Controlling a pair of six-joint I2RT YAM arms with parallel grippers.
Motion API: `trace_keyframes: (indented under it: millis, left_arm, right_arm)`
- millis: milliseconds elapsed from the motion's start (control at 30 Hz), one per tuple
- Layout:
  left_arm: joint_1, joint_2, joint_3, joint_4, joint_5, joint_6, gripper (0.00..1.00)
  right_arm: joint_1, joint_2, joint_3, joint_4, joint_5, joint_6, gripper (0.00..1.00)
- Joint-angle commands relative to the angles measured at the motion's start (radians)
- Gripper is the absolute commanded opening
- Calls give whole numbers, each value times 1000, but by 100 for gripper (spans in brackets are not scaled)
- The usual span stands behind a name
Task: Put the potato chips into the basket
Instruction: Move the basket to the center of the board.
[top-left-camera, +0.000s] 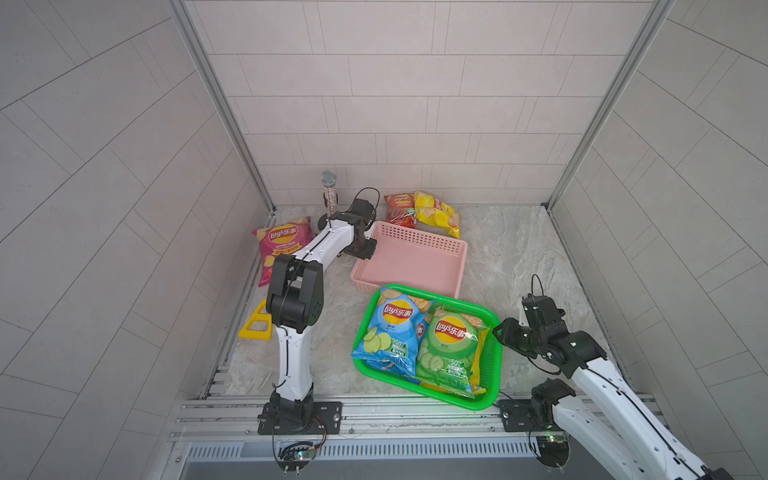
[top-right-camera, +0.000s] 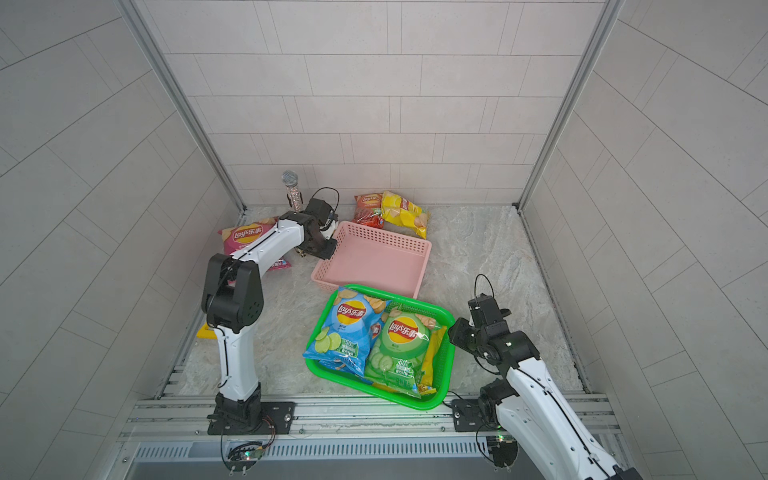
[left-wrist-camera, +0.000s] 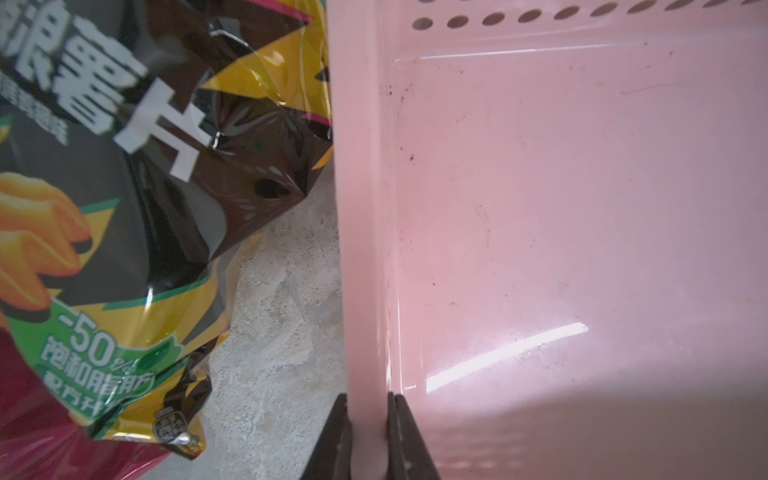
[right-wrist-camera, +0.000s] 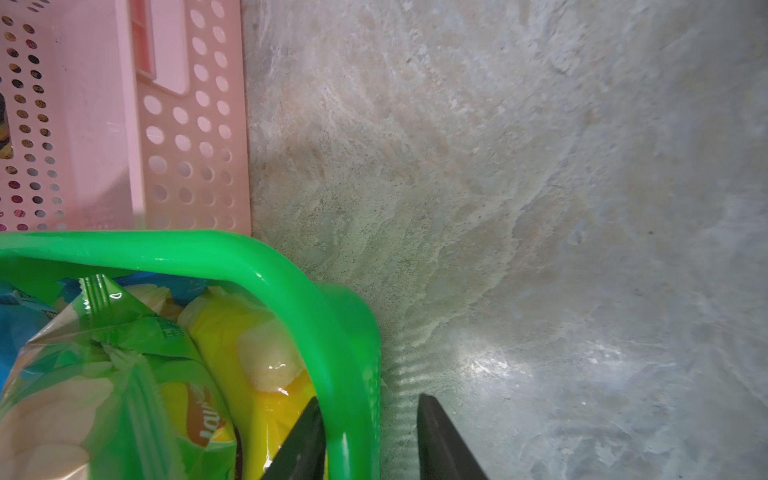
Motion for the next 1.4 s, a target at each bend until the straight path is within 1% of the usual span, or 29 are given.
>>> trace_keyframes:
  millis: [0, 100, 233, 333, 500, 667, 900, 1133, 1233, 1367]
  left_arm:
    - [29, -55, -60, -44, -49, 58, 4]
    - [59, -80, -109, -34, -40, 70, 4]
    - [100, -120, -177, -16, -27, 84, 4]
    - [121, -147, -225, -2, -23, 94, 4]
    - [150, -182, -289, 18, -16, 108, 4]
    - [176, -211, -336, 34, -15, 115, 4]
    - [190, -243, -381, 49, -17, 122, 4]
    - [192, -252, -413, 57, -15, 119, 4]
    - [192, -250, -425, 61, -11, 115, 4]
    - [193, -252, -433, 64, -12, 114, 4]
  right_arm:
    - [-4, 13, -6, 25, 10, -2, 32]
    - [-4, 18, 8, 33, 24, -1, 27]
    - [-4, 40, 35, 37, 48, -11, 13]
    - [-4, 69, 60, 36, 68, -32, 10]
    - [-15, 109, 101, 20, 96, -67, 7]
    - [-60, 113, 119, -24, 127, -91, 7]
    - [-181, 74, 119, -44, 118, -107, 6]
    - [-290, 68, 119, -57, 126, -107, 6]
    - [-351, 70, 148, -46, 140, -105, 6]
    - [-441, 76, 144, -15, 138, -112, 5]
